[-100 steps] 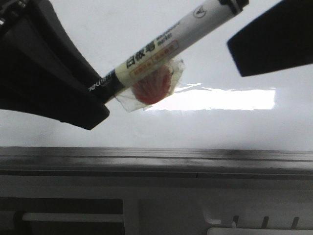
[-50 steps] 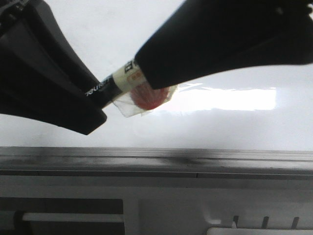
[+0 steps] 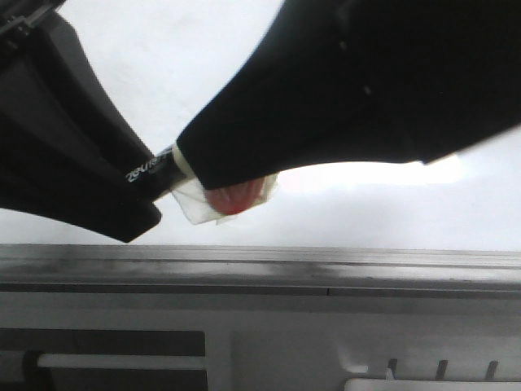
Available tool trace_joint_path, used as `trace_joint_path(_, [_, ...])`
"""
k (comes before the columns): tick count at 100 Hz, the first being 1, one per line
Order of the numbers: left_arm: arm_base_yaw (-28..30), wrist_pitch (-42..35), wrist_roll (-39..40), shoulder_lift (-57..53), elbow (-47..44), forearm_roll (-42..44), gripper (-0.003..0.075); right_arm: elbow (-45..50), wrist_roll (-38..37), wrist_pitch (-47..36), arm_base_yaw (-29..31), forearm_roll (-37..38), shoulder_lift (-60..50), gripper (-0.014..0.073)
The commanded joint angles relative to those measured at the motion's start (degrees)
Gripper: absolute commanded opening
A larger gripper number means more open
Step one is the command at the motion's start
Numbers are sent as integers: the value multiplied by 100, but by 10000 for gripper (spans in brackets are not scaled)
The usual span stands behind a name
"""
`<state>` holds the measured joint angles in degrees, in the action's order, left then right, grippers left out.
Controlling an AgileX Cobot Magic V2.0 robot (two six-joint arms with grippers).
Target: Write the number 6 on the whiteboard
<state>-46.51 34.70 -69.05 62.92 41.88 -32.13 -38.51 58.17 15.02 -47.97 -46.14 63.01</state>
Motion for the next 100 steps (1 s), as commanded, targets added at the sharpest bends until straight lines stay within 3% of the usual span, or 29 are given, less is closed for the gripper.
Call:
trace_joint_path(1, [-15,-318,39,-115,197,-358,-18,-196,36,-219,-19,-135,-39,-65])
trace_joint_path(10, [-15,-318,39,-115,197,-358,-7,-196,36,-219,-19,-135,-51,-65])
trace_joint_path(17, [-15,-331,39,-137,197,-358,63,-196,36,-205,4,-135,-103,-65])
trace_joint_path(24, [-15,-392,39,-193,197,-358,204,-196,36,-168,30,-135,-195,-65])
trace_joint_path(36, [-15,-691,107,-436,197,-358,516,-184,36,114,203,-126,-404,-63])
trace_joint_path(43, [-3,-937,416,-699,197,-358,578,-114,-2,278,396,-126,-579,-60])
trace_joint_path(52, [187,-1009,1025,-1166,172,-358,539,45,-111,346,726,-114,-916,-60])
trace_joint_path(75, [1367,-1092,2064,-2836,-778,-336,276,556,-111,221,1631,31,-2189,-59])
trace_joint_path(93, [2188,-1362,2288,-3896,-1582,-678,-3,823,-111,-675,2116,209,-2737,-59])
trace_joint_path(100, [2363,-1523,2288,-4109,-1777,-1065,-19,811,-111,-874,2170,209,-2645,-60])
